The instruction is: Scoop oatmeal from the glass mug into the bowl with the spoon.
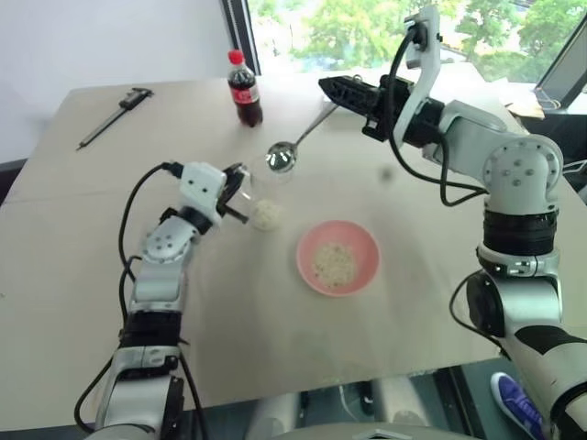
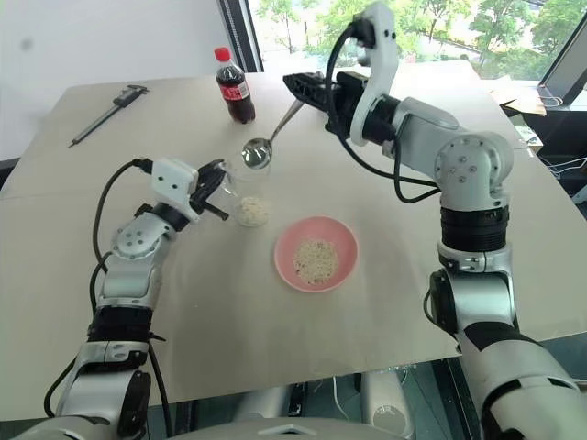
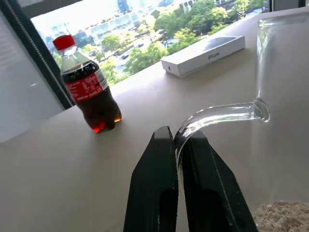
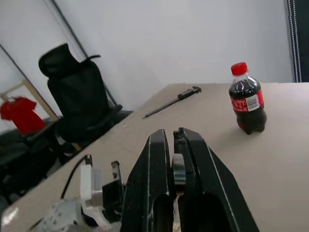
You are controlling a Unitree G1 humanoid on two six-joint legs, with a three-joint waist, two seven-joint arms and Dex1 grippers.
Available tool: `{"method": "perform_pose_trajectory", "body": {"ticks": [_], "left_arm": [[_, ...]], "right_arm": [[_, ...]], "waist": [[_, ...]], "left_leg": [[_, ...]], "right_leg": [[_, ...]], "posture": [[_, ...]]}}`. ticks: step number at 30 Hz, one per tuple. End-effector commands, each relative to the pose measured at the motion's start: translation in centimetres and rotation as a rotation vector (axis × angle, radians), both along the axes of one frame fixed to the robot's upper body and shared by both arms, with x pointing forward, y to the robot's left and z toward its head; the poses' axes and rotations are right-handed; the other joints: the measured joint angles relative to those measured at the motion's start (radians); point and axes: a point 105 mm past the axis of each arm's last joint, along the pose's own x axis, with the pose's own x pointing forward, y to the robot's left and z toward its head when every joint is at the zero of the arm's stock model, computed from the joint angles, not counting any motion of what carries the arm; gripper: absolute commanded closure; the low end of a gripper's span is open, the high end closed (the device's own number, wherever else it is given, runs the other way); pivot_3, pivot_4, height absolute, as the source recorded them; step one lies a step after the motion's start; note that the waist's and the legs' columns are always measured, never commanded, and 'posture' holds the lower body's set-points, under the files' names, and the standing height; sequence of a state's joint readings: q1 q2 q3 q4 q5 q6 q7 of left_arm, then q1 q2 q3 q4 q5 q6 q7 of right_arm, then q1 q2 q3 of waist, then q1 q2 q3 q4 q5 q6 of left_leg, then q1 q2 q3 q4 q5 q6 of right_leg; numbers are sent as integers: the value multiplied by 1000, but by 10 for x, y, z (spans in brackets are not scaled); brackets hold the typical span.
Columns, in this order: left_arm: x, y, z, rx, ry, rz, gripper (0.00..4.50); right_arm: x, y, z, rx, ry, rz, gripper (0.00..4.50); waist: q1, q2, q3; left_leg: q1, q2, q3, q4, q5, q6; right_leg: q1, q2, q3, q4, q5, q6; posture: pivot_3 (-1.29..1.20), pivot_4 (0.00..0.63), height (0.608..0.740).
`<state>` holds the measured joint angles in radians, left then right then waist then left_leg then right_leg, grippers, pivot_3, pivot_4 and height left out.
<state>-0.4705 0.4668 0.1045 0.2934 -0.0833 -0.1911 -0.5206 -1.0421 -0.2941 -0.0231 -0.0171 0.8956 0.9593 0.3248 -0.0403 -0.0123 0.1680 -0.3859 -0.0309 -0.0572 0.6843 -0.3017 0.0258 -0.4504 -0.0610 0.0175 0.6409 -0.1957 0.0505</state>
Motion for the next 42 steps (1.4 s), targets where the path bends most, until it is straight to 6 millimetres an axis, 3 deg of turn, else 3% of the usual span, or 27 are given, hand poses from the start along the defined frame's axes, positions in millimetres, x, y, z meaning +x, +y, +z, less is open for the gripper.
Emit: {"method": "perform_pose_trajectory", "body": {"ticks": [1,7,12,24,28,33,37,42], "left_arm": [[2,-5,20,50,-91,-32,4422],[7,-18,24,128,-119,-95,4422],[9,-21,26,137,-129,-112,4422],[9,-23,24,147,-145,-115,4422],[8,-26,22,139,-146,-118,4422],[7,-29,22,138,-146,-125,4422],[7,-29,22,145,-148,-127,4422],[7,-29,21,149,-147,-125,4422]], "right_arm": [[-11,8,6,-56,-153,32,4500],[-7,30,-31,-266,-376,52,4500],[-4,39,-44,-276,-385,82,4500],[11,39,-66,-183,3,52,4500],[13,36,-63,-191,-47,22,4500],[13,38,-74,-233,-78,20,4500],[9,41,-85,-176,106,47,4500],[16,34,-81,-76,340,11,4500]], "waist": [[0,0,0],[0,0,0],[-1,0,0],[2,0,0],[1,0,0],[-1,0,0],[-1,0,0],[-1,0,0]], "left_leg": [[0,0,0,0,0,0],[0,-1,0,0,0,0],[0,-1,-1,1,0,0],[0,-1,-2,1,0,0],[0,-1,-2,1,0,0],[0,-1,-2,1,0,0],[0,-1,-1,1,0,0],[0,-1,-2,1,0,0]], "right_leg": [[0,0,0,0,0,0],[0,0,-1,0,0,0],[0,0,-1,0,0,0],[0,-1,-1,0,0,0],[0,-1,-1,0,0,0],[0,0,-1,1,0,0],[0,-1,-1,1,0,0],[0,-1,-1,2,0,0]], "posture": [[0,150,740],[0,150,740],[0,150,740],[0,150,740],[0,150,740],[0,150,740],[0,150,740],[0,150,740]]}}
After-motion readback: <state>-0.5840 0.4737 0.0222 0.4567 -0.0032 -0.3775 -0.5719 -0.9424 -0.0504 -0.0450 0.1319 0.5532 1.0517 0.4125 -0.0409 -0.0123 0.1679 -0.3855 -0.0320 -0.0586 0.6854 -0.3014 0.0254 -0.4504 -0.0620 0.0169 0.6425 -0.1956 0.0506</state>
